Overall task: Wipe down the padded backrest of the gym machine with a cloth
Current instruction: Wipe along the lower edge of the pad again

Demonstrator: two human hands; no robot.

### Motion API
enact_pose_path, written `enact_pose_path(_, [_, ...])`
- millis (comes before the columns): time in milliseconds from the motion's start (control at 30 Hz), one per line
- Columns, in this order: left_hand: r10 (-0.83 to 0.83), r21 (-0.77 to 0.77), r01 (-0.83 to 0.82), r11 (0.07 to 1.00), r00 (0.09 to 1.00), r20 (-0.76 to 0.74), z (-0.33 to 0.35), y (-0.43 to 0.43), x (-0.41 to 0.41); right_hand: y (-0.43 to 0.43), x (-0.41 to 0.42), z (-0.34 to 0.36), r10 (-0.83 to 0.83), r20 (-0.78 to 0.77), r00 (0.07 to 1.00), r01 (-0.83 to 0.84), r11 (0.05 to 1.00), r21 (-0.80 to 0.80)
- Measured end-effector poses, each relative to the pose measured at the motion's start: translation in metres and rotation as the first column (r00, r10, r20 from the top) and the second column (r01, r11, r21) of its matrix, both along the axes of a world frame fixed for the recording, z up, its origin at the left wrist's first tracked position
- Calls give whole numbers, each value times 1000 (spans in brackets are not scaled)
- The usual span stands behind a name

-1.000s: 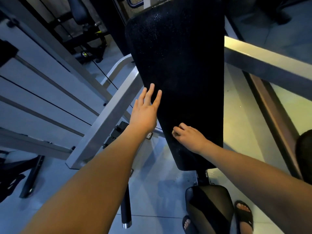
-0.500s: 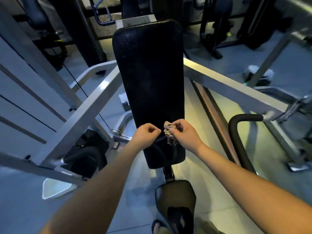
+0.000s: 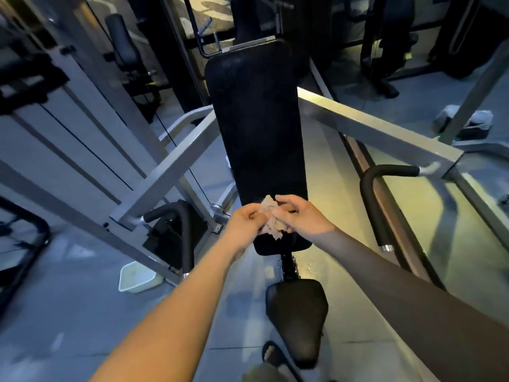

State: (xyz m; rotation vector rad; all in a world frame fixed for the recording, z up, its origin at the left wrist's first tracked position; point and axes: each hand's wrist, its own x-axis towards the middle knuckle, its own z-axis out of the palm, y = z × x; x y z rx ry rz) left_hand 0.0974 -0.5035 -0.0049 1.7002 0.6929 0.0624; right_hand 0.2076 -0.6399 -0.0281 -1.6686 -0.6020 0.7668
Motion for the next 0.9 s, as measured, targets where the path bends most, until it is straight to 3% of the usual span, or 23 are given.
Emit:
enact_pose_path(267, [56,37,-53,998,997,-62,17,-8,-34,-29,-9,8,-108,139,984,116,992,-47])
enact_pose_path(433, [111,67,-109,992,993,-25,28,-10,-33,-27,-16,8,-97,-59,994,93,994,-57])
enact_pose_path(667, [5,-34,-4,999,1000,14,53,23,-37,-5,-40,33,191,157,969,-181,981,-74])
enact_pose_path(733, [-70,29,70,997,997,-30,57,44,-41,10,-47,37,197,200,960,-179,978,-104])
enact_pose_path(800, [-91,175,114,978,987,-134,51,68,-46,24,-53,40,167,145,975,-155,983,-95])
enact_pose_path(900, [65,338,19,941,970,-234,37,95,-55,46,-62,41,41,40,998,-38,997,-69])
